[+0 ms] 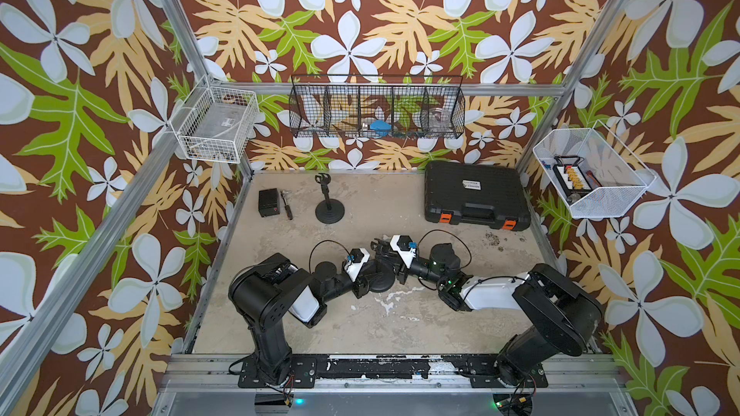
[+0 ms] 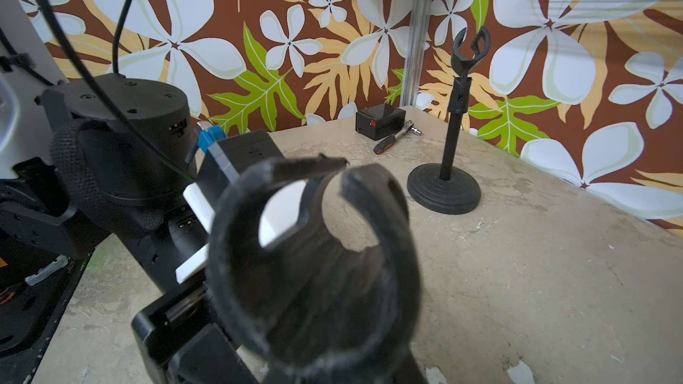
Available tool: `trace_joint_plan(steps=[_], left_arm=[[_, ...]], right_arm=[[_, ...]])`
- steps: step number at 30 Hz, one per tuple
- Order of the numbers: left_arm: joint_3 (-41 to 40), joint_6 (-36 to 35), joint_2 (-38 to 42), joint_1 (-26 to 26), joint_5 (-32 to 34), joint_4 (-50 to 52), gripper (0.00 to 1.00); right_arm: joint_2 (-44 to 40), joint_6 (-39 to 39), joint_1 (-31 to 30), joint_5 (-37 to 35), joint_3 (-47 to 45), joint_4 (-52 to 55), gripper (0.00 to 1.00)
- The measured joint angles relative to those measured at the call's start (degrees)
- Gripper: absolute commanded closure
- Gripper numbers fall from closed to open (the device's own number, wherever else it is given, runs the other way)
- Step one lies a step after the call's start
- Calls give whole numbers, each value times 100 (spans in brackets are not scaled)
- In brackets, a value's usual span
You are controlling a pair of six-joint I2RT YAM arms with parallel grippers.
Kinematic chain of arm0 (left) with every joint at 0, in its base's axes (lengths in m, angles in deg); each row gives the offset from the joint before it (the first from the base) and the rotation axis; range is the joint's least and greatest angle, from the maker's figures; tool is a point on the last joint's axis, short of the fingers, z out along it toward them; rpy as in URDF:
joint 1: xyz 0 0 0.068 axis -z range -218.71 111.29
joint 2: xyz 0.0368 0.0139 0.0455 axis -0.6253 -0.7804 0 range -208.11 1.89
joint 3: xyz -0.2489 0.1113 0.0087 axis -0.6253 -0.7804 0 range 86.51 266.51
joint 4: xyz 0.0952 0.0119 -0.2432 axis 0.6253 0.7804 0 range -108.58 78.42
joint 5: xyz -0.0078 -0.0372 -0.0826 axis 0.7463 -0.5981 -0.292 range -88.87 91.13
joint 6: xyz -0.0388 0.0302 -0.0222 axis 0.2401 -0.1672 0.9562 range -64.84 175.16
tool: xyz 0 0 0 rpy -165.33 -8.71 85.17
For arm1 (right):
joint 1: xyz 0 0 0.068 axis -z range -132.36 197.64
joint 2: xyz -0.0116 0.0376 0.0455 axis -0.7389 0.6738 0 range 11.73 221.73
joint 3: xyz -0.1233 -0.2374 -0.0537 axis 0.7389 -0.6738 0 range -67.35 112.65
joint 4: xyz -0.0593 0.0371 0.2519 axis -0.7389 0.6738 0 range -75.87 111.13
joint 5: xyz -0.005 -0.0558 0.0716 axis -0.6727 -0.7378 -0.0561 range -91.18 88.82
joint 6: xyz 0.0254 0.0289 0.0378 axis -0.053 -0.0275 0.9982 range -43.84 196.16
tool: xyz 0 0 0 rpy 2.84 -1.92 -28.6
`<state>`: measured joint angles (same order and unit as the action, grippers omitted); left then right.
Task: Assemble a microphone stand
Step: Hold the microphone stand pole at the microphone stand base.
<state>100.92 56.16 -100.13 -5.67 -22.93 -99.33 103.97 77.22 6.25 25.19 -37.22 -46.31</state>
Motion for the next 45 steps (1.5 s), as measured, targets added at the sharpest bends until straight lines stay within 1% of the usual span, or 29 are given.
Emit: trace_joint_plan(steps=[5, 16, 21, 35, 45], left_arm=[[50, -85, -26, 0, -2, -4, 52], [61, -181, -341, 0, 26, -85, 57], [59, -264, -345, 0, 26, -192, 62], [-153, -297, -433, 0, 103, -671, 65], [-133, -304, -505, 0, 111, -772, 67]], right_arm=[[0, 4, -11, 105, 22, 26, 98], [52, 2, -48, 205, 109, 120, 98], [96, 2, -61, 208, 131, 101, 98], [96, 2, -63, 208, 122, 61, 98], [109, 4, -63, 212, 111, 20, 98]])
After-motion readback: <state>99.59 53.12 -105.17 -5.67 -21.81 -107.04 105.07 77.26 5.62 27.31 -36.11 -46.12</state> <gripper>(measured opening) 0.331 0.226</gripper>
